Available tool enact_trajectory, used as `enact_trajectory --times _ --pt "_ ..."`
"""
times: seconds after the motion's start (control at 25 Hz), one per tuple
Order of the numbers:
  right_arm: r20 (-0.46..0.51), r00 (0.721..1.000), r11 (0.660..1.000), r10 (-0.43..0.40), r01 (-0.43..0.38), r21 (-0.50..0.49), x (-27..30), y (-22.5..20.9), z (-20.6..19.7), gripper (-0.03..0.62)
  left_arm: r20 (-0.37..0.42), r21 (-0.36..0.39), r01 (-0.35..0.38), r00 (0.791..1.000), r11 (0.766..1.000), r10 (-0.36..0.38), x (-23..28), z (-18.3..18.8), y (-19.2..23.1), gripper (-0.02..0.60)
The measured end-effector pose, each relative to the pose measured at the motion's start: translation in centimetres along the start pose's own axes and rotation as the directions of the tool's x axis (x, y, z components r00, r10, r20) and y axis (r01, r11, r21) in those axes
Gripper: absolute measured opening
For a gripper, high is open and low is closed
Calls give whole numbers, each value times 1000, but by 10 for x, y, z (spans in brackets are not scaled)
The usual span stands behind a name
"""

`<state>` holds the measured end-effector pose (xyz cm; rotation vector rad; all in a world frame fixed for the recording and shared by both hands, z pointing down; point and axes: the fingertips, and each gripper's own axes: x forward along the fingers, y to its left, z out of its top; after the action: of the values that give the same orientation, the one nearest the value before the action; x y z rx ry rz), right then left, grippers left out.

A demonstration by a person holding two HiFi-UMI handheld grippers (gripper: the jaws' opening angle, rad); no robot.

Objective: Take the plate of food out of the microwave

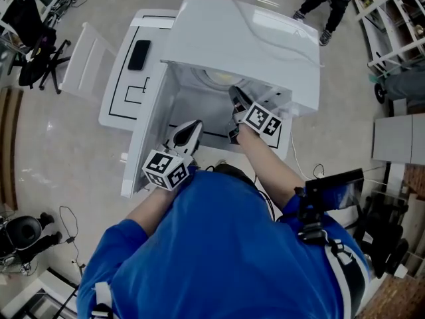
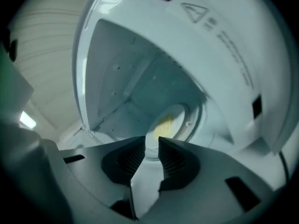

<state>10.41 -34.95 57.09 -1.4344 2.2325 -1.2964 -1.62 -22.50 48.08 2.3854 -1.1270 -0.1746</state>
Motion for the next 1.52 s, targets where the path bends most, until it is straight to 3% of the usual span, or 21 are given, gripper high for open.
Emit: enact_trajectory --times 0.08,0.12,0.24,0.32,0.4,0.52,0.68,0.8,0.92,1.04,1.4,1.52 --pt "-63 998 974 -15 0 -226 4 5 -9 74 0 -1 4 1000 1000 -4 1 2 3 9" --pt "-90 996 938 -27 -6 -348 6 9 -12 74 -1 -2 7 1000 1000 -7 2 2 4 9" --pt "-158 985 749 -73 -51 -660 12 17 -25 72 -6 -4 14 1000 1000 -14 4 1 4 9" --pt "-192 975 613 -109 -86 -786 17 20 -34 72 -9 -5 20 1000 1000 -20 5 0 4 9" --pt "-211 966 490 -148 -113 -865 21 23 -39 69 -12 -4 25 1000 1000 -25 4 0 4 9" --pt "-215 955 332 -203 -139 -933 27 26 -39 53 -12 -3 31 999 1000 -31 1 1 3 9" --pt "-213 936 151 -282 -176 -973 36 21 -38 48 -6 -3 28 1000 1000 -28 -4 2 6 9" --pt "-218 917 37 -334 -219 -975 41 15 -42 48 -1 -2 22 1000 1000 -22 -6 4 9 9" --pt "-210 904 -54 -372 -247 -967 44 11 -43 48 2 1 20 1000 1000 -20 -7 6 10 9" --pt "-206 891 -117 -404 -274 -955 48 6 -44 49 1 9 23 1000 1000 -23 -8 6 9 9" --pt "-170 868 -242 -467 -311 -919 51 -7 -38 51 -12 39 25 1000 999 -25 -8 2 4 9" --pt "-166 860 -267 -483 -325 -907 51 -12 -39 18 -10 41 24 1000 999 -23 -9 2 3 9"
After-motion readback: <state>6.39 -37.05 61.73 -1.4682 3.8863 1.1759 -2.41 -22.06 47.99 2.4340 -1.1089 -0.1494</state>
